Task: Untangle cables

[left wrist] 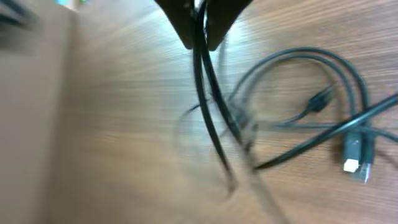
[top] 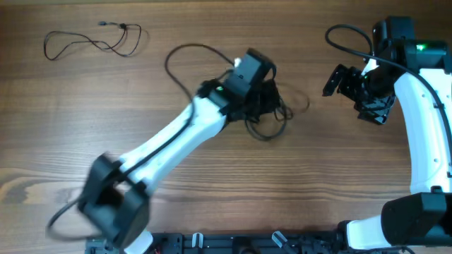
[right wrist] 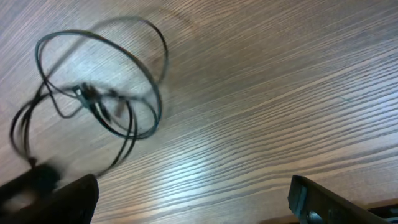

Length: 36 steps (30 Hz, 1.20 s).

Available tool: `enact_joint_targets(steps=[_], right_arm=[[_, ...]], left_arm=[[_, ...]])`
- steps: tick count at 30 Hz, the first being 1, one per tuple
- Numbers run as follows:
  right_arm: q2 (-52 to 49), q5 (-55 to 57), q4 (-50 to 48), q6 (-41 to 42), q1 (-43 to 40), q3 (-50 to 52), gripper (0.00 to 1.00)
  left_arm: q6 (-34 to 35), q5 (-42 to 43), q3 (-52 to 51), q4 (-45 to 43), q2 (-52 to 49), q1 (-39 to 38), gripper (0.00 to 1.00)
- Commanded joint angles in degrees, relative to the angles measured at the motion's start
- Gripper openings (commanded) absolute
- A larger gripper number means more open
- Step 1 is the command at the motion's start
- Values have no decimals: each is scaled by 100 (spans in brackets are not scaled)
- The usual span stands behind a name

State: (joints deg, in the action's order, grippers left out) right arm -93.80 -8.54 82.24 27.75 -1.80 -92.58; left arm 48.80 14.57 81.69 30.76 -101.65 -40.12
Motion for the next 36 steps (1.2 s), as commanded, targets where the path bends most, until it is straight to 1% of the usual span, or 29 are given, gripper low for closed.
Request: enact_joint_targets(steps=[1,3,4,5,8,10,13,15,16,17,19,21,23,24,25,28,29,30,33,36], right_arm=[[-39,-149,9,-94,249,35,100],[-39,-297,-52,-120,492,35,100],[-39,-291,-98,-120,614,35,100],[-39,-289,-146,-118,704,35,100],[-42,-179,-256,-50,881,35,100],[-50,-160,-282,-39,892,37,100],[-50,-15,-323,-9,892,37,100],[-50,267,-339,398,876,37,100],[-50,348,-343,614,855,37,100],[-50,350,-363,608,846,37,100],[-50,431,-374,579,831,37,100],[-50,452,-404,566,826,37,100],[-50,452,-420,555,826,37,100],[-50,457,-420,520,826,37,100],[-50,476,-413,496,826,37,100],[-50,492,-417,374,826,37,100],[-50,492,-422,376,826,37,100],[-50,492,-431,378,826,37,100],[-50,492,-461,376,826,37,100],[-50,492,-459,374,826,37,100]], left_arm=[[-57,149,13,-20,879,26,12],[-57,151,13,-22,1045,26,11],[-55,151,13,-22,1102,26,6],[-55,151,13,-22,1145,26,4],[-114,140,13,-17,1241,28,5],[-345,74,11,138,1220,26,17],[-354,-361,4,881,992,-28,30],[-334,-728,7,1287,754,11,35],[-334,-682,4,1397,625,74,40],[-337,-627,4,1467,472,133,49],[-337,-608,4,1611,212,138,59],[-339,-562,4,1650,-22,83,64],[-446,-568,4,1606,-343,20,65],[-680,-568,4,1556,-479,22,62],[-966,-566,4,1508,-586,22,57],[-1856,-560,4,1469,-920,22,54],[-2240,-452,4,1438,-1062,20,52],[-2389,-367,4,1414,-1117,15,52],[-2461,-376,2,1377,-1279,11,51],[-2461,-702,0,1270,-1456,11,46]])
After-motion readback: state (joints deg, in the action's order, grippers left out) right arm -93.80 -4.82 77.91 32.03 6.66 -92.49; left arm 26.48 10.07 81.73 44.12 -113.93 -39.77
